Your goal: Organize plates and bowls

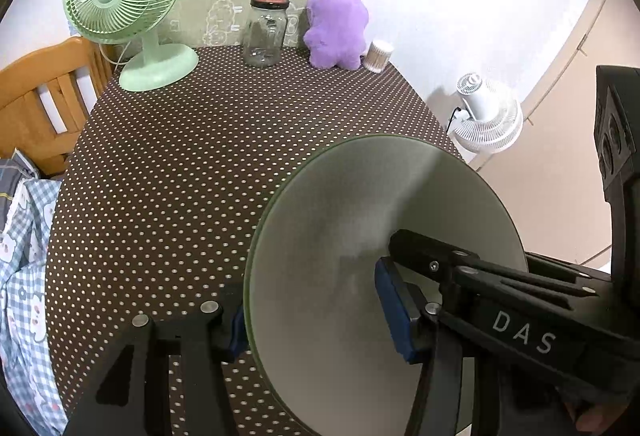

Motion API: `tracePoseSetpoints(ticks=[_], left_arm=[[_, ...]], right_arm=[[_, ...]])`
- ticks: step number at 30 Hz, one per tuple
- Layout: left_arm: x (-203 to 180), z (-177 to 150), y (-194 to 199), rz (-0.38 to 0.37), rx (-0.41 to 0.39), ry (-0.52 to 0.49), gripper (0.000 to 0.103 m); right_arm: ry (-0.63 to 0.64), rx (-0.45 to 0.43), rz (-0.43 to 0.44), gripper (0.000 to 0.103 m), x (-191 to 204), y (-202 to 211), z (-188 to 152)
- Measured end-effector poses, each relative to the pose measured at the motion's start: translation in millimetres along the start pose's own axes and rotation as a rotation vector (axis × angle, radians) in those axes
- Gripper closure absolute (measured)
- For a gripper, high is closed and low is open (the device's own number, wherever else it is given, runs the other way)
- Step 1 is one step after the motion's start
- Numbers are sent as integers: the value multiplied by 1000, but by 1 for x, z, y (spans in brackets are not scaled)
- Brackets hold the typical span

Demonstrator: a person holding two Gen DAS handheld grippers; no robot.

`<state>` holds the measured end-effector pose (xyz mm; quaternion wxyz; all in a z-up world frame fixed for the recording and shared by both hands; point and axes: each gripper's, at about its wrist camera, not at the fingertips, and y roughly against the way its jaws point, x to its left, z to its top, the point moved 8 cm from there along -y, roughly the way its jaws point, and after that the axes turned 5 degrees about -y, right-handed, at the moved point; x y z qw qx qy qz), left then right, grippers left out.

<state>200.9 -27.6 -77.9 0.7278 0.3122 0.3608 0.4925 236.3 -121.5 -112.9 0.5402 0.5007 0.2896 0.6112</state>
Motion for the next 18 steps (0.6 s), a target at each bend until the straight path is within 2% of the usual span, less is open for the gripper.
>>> tracePoseSetpoints(ticks=[18], left_arm=[[-70,25,-40,-8,33,4,49]], right_arm=[[-22,21,-11,62,-78,16,15]])
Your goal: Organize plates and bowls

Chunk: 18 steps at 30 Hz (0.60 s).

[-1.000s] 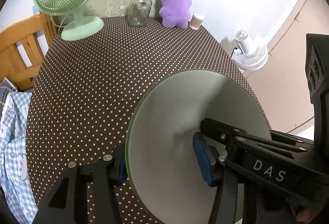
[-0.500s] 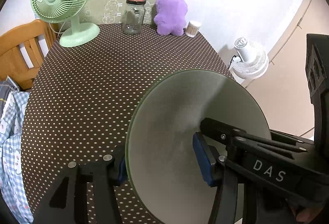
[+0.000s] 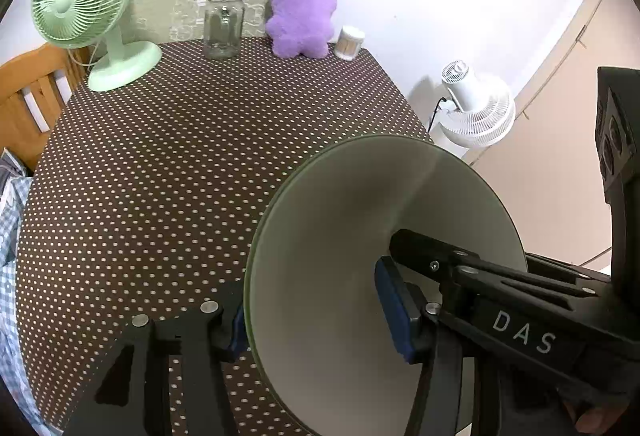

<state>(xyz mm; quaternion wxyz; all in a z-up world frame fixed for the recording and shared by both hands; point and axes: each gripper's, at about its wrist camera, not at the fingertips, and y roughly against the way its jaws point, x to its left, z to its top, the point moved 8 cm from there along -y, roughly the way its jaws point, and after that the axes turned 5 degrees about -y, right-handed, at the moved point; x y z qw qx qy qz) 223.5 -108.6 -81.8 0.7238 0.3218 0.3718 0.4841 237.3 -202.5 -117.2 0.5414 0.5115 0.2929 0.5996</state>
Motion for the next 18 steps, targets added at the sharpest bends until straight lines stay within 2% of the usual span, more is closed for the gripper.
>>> tracePoseSetpoints(ticks=[7,18], left_arm=[[-13,3,-22,-2,22,22,49],[-21,-1,-56,8,73,109,48]], right_arm=[[3,27,-6,62,-23,-6,8],[46,110,-15,62,-46,-33,20]])
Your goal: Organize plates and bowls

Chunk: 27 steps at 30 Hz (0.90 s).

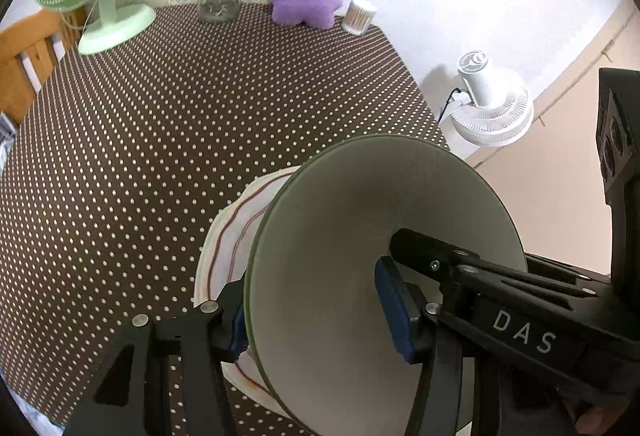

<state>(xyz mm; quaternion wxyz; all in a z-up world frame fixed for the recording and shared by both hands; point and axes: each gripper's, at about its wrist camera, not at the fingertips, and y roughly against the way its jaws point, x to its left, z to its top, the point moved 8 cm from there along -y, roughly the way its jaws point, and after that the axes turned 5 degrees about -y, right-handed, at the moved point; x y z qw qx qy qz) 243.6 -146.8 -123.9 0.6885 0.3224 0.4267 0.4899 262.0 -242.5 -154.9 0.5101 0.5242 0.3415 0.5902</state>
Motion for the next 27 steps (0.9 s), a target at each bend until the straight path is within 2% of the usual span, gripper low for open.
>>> tracePoseSetpoints(ticks=[3,12,27], left_arm=[[0,-1,-7,9,5,16,49],[-4,8,-14,25,-14,19,50],[-14,2,-19,54,-10,2,48]], right_arm=[[10,26,-1,62,-2,-9,1],[28,17,-1,62,-3,-14,16],[9,16,39,61,-20,-8,11]])
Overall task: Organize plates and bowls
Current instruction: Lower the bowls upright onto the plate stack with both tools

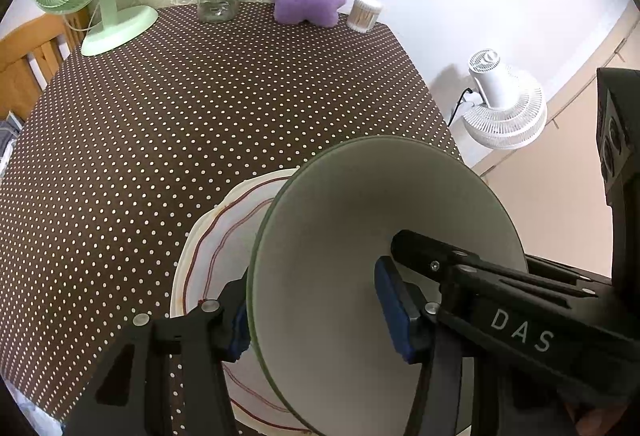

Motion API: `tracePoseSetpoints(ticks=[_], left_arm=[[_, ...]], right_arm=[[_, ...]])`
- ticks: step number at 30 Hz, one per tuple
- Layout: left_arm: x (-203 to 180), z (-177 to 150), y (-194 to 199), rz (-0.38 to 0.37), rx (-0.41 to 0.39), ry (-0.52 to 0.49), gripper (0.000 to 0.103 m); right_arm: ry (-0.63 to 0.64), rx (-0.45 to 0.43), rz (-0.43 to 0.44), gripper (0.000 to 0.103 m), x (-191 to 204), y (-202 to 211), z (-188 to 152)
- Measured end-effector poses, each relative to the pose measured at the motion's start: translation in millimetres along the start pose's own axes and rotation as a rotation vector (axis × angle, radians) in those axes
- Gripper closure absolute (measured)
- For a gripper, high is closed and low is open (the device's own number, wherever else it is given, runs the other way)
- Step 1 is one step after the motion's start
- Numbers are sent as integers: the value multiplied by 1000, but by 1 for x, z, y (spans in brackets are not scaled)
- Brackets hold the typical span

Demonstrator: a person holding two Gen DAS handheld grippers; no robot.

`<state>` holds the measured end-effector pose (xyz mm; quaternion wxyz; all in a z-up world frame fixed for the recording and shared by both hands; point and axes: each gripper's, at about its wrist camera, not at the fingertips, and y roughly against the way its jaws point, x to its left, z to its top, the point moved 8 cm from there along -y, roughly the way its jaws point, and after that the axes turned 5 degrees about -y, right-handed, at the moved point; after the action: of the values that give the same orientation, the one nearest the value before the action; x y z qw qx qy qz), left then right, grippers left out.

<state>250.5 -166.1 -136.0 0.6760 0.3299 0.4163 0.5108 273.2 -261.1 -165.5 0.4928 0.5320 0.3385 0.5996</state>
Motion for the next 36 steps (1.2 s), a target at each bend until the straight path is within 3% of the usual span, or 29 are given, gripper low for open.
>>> tracePoseSetpoints(ticks=[6,9,13,18,24,27,36], left_arm=[[0,-1,4,43,-7,2,43],[-1,-3,7,66,-9,3,36],[2,-7,14,84,-20,6,26],[6,-10,26,104,-41,-7,18],[8,-5,57,130,-133,-104,18],[12,-2,76,137,-183,-144,18],[55,-6,132,151,-298,-165,15]], right_arm=[[43,-26,-6,61,1,7,1],[46,-31,-5,60,-1,9,0],[51,-50,-15,51,-2,14,-2],[54,-92,-38,47,0,27,-7],[75,-211,-101,45,17,57,-13],[67,-290,-149,39,25,74,-16],[37,-500,-228,25,74,124,-46]])
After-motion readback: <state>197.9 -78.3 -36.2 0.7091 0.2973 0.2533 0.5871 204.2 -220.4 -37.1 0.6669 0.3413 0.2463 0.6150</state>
